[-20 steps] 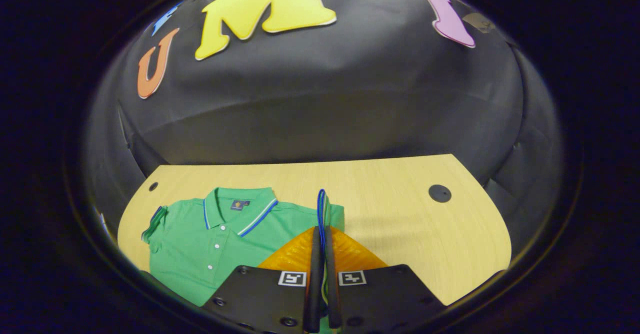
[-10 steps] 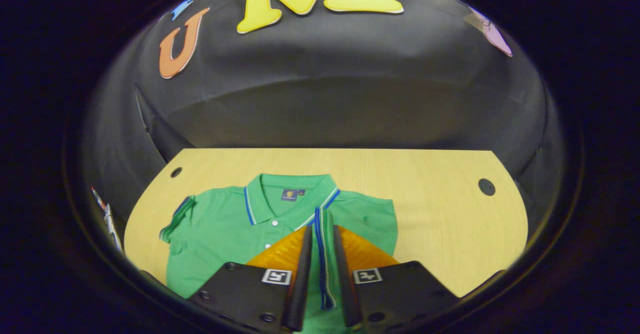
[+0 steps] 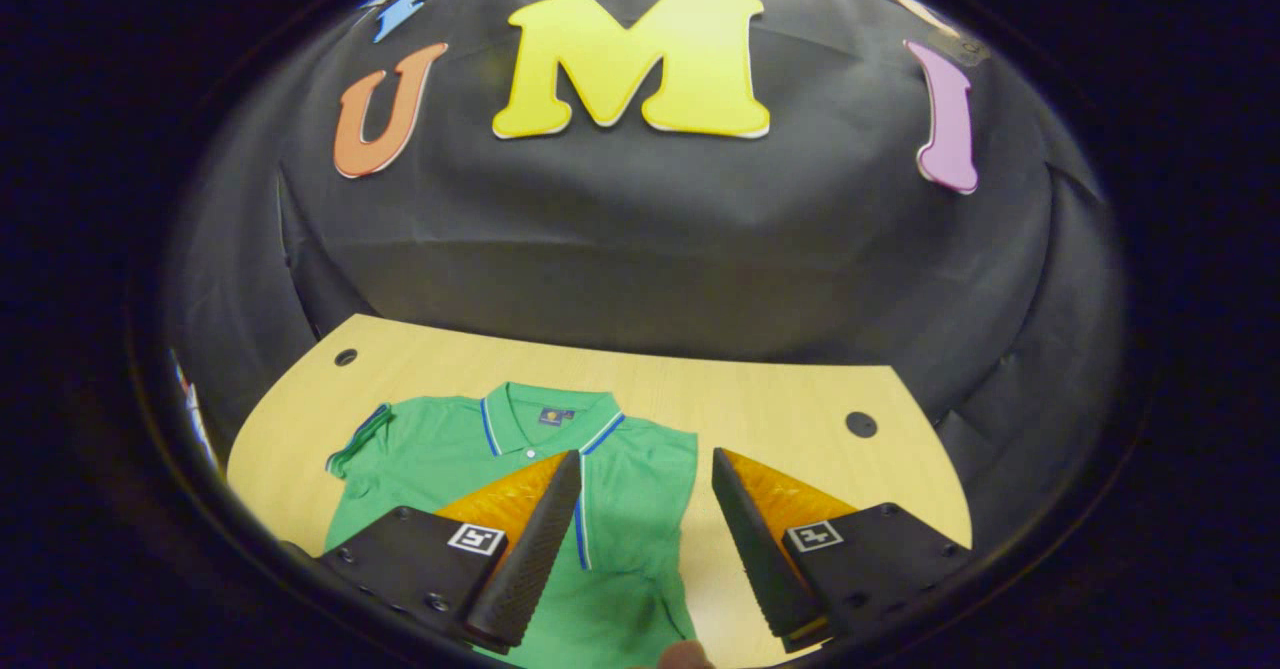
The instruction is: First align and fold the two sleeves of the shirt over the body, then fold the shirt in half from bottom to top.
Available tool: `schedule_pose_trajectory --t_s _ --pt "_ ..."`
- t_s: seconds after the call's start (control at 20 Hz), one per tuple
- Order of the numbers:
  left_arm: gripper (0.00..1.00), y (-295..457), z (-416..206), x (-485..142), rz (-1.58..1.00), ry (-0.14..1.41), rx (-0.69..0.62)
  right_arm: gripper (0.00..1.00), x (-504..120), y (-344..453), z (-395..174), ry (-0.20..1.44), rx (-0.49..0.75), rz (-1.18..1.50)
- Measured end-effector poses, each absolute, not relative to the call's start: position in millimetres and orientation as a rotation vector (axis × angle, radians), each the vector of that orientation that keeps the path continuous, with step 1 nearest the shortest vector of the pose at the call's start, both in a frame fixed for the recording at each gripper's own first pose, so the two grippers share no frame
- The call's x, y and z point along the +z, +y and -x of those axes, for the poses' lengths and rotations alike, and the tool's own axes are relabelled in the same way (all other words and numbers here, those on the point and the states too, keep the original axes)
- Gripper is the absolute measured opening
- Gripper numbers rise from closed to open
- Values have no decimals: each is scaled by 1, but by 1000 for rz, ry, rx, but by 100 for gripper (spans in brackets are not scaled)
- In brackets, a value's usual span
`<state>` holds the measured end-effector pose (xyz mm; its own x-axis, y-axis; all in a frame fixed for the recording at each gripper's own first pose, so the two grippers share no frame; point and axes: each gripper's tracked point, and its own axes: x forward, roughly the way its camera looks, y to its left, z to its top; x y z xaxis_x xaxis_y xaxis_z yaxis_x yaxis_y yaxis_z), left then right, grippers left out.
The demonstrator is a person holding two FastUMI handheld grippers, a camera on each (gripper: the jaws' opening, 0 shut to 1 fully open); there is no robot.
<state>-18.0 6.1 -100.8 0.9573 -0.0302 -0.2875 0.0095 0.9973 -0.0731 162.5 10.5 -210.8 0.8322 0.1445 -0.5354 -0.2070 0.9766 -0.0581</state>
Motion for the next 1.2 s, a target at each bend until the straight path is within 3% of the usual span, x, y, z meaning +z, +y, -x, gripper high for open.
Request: schedule_pose_trajectory --t_s 0.3,0.35,0.6,0.8,1.2 --pt "98 29 -14 -130 126 337 -77 83 -141 -5 -77 471 212 97" --pt "99 31 -22 -137 123 348 -83 87 -130 -11 -66 456 205 94" --pt "99 23 -64 -177 129 412 -131 83 -92 -44 -34 379 149 119" --pt "99 16 -98 -223 122 480 -144 87 -103 -83 -21 424 93 175" --pt "99 20 -152 -308 68 598 -159 84 -116 -114 3 500 24 146"
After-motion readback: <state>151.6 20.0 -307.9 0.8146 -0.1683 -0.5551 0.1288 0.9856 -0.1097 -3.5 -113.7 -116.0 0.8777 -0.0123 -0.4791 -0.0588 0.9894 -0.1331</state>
